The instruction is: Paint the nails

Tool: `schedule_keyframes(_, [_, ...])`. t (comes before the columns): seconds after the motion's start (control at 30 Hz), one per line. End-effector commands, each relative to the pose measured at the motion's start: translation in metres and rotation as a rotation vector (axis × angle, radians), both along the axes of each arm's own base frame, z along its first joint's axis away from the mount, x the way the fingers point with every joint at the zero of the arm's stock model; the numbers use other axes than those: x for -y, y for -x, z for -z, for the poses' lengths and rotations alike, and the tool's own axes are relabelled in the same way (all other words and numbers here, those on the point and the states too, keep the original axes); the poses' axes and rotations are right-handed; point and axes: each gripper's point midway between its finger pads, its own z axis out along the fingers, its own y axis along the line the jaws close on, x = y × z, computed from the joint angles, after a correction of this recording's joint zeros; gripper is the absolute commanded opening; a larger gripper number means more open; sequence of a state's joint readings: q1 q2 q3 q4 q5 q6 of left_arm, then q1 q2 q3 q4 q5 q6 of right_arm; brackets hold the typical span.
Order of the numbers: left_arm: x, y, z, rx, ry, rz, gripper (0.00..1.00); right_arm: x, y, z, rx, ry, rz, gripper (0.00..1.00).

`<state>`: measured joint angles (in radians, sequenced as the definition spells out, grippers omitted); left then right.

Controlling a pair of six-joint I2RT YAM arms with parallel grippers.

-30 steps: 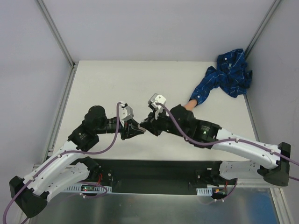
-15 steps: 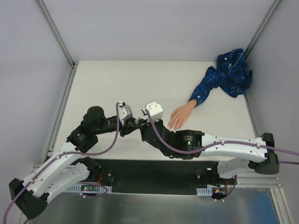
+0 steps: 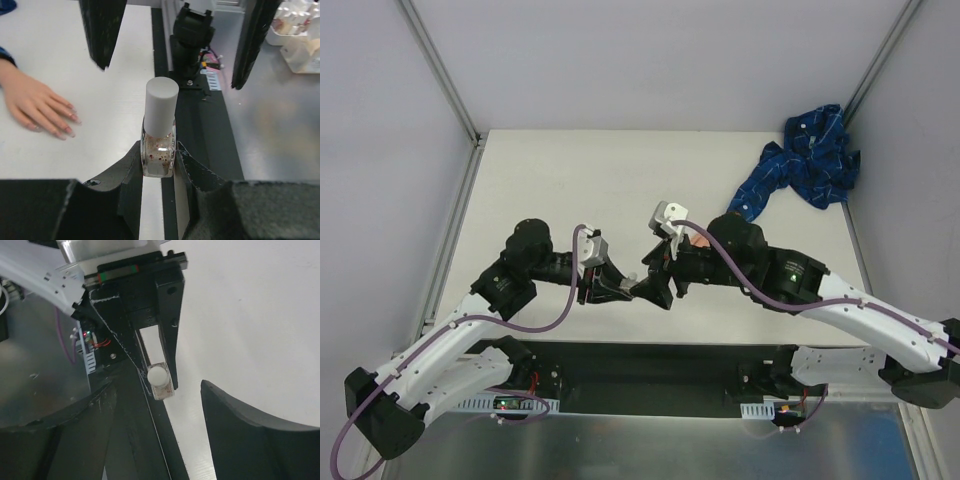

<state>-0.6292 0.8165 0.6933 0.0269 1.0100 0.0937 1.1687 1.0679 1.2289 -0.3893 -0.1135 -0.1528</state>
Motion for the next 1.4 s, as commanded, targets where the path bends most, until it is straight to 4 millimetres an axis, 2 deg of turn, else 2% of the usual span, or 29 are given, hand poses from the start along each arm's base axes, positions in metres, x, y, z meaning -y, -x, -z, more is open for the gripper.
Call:
schedule_keyframes(0.0, [0.000, 0.028, -0.032, 0.052, 0.093, 0.183, 0.00, -0.018, 0.027, -0.010, 0.058, -0.068, -0.278, 0.66])
schedule_keyframes(0.23, [0.001, 0.028, -0.030, 0.035, 0.087, 0.186, 0.00, -0.024, 0.021, -0.012, 0.050, -0.071, -0.298, 0.46])
schedule_keyframes(0.47, [0.000, 0.024, -0.034, 0.066, 0.096, 0.145, 0.00, -0.028, 0.022, 0.001, 0.012, -0.039, -0.311, 0.28])
schedule_keyframes(0.67, [0.000, 0.011, -0.035, 0.099, 0.095, 0.050, 0.00, -0.027, 0.020, 0.012, -0.013, -0.035, -0.283, 0.01])
schedule_keyframes(0.83, [-0.001, -0.007, -0.035, 0.123, 0.089, -0.066, 0.00, -0.027, 0.017, 0.023, -0.031, -0.039, -0.230, 0.00])
schedule_keyframes(0.97, [-0.006, -0.033, -0.033, 0.159, 0.066, -0.223, 0.00, -0.033, 0.016, 0.046, -0.042, 0.018, -0.152, 0.01])
schedule_keyframes(1.0, [-0.009, -0.039, -0.030, 0.162, 0.052, -0.262, 0.00, -0.032, -0.002, 0.051, -0.025, 0.046, -0.024, 0.00])
schedule_keyframes(1.03, [-0.014, -0.055, -0.028, 0.172, 0.034, -0.360, 0.00, -0.028, -0.013, 0.061, -0.080, 0.079, 0.116, 0.01])
schedule_keyframes(1.07, [-0.017, -0.063, -0.027, 0.187, 0.022, -0.404, 0.00, -0.032, -0.022, 0.058, -0.125, 0.098, 0.288, 0.01])
schedule_keyframes(1.1, [-0.021, -0.068, -0.025, 0.191, 0.013, -0.443, 0.00, 0.003, -0.066, 0.055, -0.075, 0.116, 0.703, 0.00])
schedule_keyframes(1.13, [-0.027, -0.077, -0.025, 0.205, 0.006, -0.504, 0.00, 0.026, -0.055, 0.077, -0.087, 0.244, 0.802, 0.00])
schedule_keyframes(1.17, [-0.028, -0.078, -0.026, 0.210, 0.006, -0.513, 0.00, 0.017, -0.051, 0.075, -0.128, 0.169, 0.884, 0.00])
schedule_keyframes(1.2, [-0.029, -0.077, -0.027, 0.216, 0.010, -0.515, 0.00, 0.016, -0.052, 0.072, -0.076, 0.129, 0.924, 0.00])
schedule_keyframes(1.23, [-0.030, -0.077, -0.028, 0.218, 0.011, -0.521, 0.00, -0.007, -0.047, 0.070, -0.107, 0.070, 0.885, 0.00])
schedule_keyframes(1.27, [-0.030, -0.078, -0.027, 0.213, 0.011, -0.525, 0.00, -0.014, -0.045, 0.073, -0.131, 0.065, 0.874, 0.00])
schedule_keyframes(1.3, [-0.030, -0.078, -0.028, 0.216, 0.011, -0.526, 0.00, -0.021, -0.045, 0.065, -0.141, 0.048, 0.864, 0.01])
schedule_keyframes(1.37, [-0.029, -0.076, -0.026, 0.215, 0.010, -0.509, 0.00, -0.024, -0.046, 0.061, -0.132, 0.051, 0.859, 0.00])
